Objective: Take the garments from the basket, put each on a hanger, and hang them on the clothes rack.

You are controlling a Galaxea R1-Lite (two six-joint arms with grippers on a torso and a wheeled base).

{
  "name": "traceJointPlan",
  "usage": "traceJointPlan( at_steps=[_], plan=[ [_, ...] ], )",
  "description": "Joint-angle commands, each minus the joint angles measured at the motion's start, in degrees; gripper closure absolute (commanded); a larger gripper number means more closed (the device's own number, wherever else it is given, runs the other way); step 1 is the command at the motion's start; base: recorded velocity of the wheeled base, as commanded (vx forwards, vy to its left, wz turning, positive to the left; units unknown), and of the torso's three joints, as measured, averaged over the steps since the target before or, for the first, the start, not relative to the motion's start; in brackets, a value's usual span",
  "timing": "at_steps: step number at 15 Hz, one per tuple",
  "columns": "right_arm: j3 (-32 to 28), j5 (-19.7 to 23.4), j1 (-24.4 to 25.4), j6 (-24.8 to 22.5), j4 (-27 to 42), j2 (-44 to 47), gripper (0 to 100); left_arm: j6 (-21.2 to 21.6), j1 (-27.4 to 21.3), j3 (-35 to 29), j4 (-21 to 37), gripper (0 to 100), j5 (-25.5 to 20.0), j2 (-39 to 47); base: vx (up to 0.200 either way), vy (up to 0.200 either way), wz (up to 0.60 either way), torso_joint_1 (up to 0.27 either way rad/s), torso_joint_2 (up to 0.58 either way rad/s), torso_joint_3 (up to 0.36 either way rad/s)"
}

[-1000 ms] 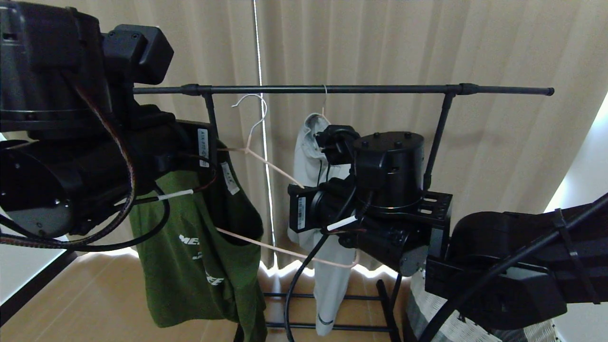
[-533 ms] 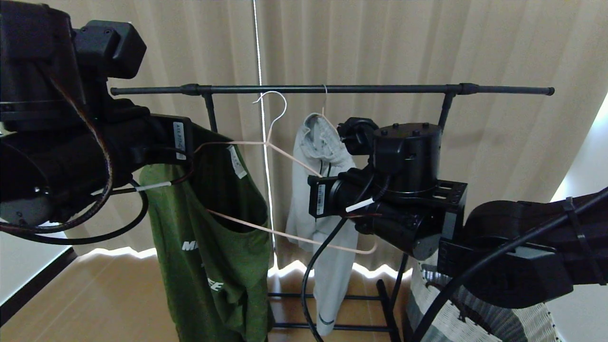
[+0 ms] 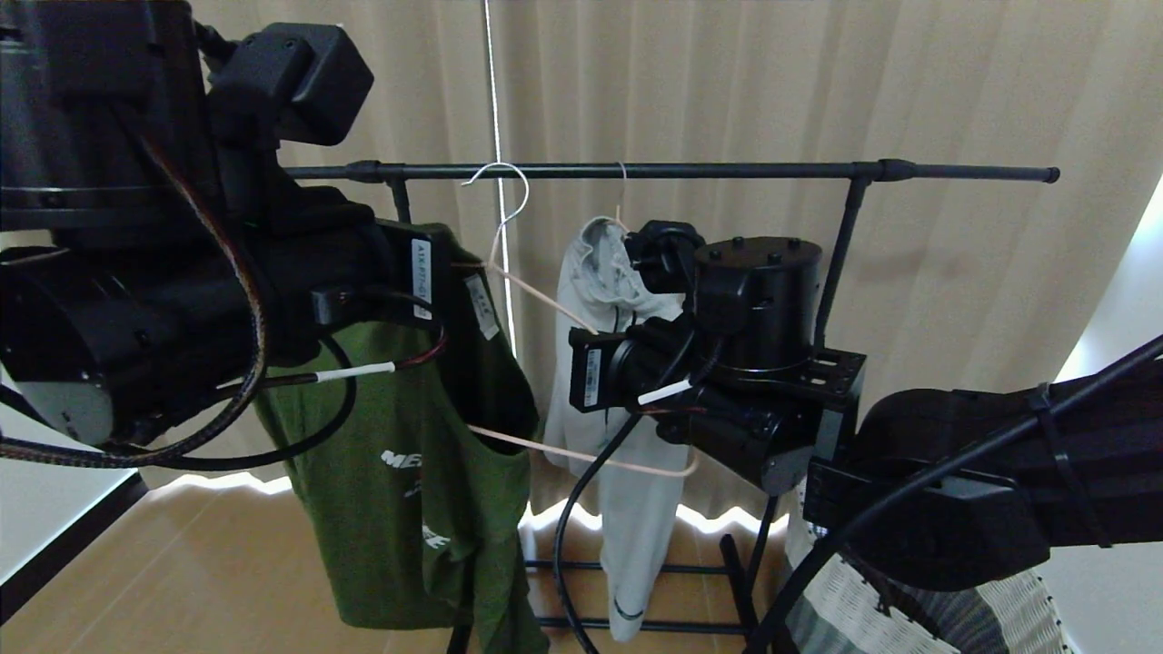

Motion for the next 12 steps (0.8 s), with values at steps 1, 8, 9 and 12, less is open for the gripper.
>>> traceJointPlan(
  at_steps=[1, 8, 9, 12],
  plan=[
    [-0.16, 0.01, 0.84, -0.28, -0.07, 0.93, 100, -0.09, -0.16, -0.31, -0.05, 100, -1.91, 1.1, 0.0, 0.0, 0.0, 0.0, 0.0, 0.0],
    [0.55, 0.01, 2.16, -1.16, -2.62, -0.04, 100, -0.09, 0.01, 3.12, 0.03, 100, -6.21, 0.75, 0.0, 0.0, 0.0, 0.0, 0.0, 0.0],
    [0.81, 0.01, 2.16, -1.68, -3.76, -0.48, 100, -0.09, 0.01, 3.91, 0.03, 100, -6.21, 0.31, 0.0, 0.0, 0.0, 0.0, 0.0, 0.0],
    [2.66, 0.01, 2.07, -3.27, -5.87, -1.62, 100, 0.0, 0.01, 5.4, 0.03, 100, -6.21, -1.01, 0.0, 0.0, 0.0, 0.0, 0.0, 0.0]
  ],
)
